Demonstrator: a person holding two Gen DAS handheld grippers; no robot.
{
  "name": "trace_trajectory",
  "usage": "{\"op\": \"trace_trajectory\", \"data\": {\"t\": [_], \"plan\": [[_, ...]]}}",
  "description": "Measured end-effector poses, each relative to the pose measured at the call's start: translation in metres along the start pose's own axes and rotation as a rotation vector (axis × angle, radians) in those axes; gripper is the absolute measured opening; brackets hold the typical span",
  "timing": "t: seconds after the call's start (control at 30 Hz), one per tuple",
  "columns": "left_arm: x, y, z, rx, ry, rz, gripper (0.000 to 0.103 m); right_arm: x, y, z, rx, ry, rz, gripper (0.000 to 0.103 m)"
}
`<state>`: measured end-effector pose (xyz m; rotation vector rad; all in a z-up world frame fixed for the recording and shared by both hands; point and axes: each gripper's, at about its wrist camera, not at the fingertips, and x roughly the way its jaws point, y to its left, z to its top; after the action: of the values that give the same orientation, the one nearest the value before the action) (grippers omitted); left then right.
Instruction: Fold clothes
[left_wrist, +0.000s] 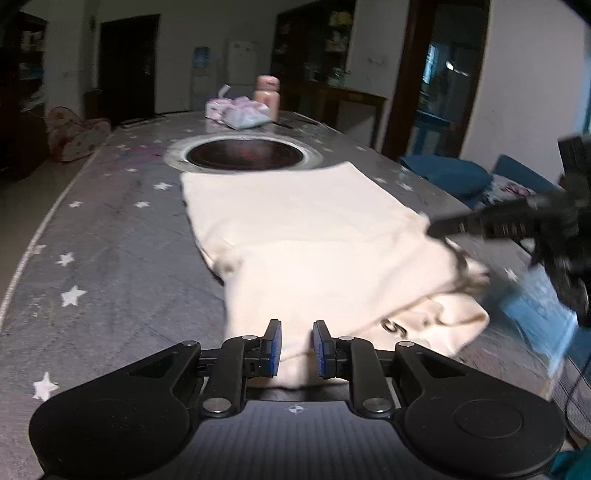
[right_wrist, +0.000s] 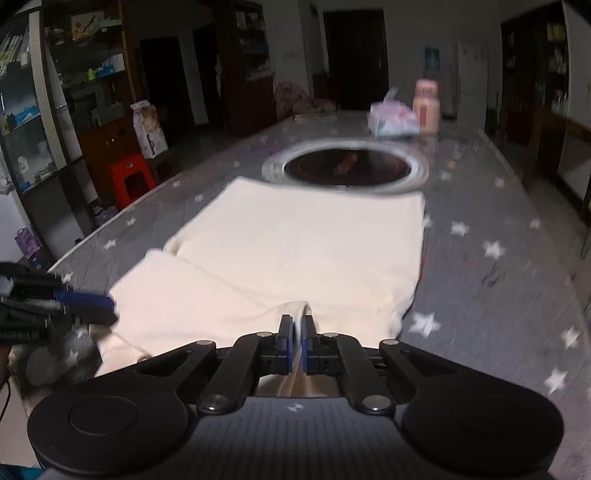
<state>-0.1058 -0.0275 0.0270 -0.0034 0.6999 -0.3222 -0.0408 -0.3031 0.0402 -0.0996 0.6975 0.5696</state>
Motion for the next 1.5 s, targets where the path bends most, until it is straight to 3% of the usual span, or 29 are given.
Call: {"op": "trace_trajectory", "data": {"t": [0.2,0.43,0.63,0.77,1.03,1.17,1.5], "plan": [[-0.008,0.004,0.010,-0.007,-0.012,-0.038,0.020,0.002,-0.005,0.000,-0.002,0.018,-0.054,0.003],[0.007,0.017,0.040,-0.031,-0.066,0.008,0.020,-0.002,-0.006,0.001,0.016,-0.018,-0.031,0.005],[0.034,0.031,0.037,-0.057,-0.011,0.041,0.020,0.009,0.009,0.000,-0.030,0.005,0.040,0.006],[0.032,0.045,0.028,-0.095,0.009,0.058,0.021,0.018,0.007,-0.005,-0.032,0.048,0.034,0.007],[0.027,0.032,0.049,-0.071,-0.042,0.029,0.020,0.013,0.002,-0.001,-0.017,0.035,0.046,0.009],[0.048,0.032,0.051,-0.070,-0.001,0.035,0.020,0.019,0.003,-0.005,-0.015,0.050,0.048,0.010],[0.033,0.022,0.048,-0.027,-0.016,0.031,0.020,0.004,-0.002,0.001,-0.025,0.015,0.032,0.010]]}}
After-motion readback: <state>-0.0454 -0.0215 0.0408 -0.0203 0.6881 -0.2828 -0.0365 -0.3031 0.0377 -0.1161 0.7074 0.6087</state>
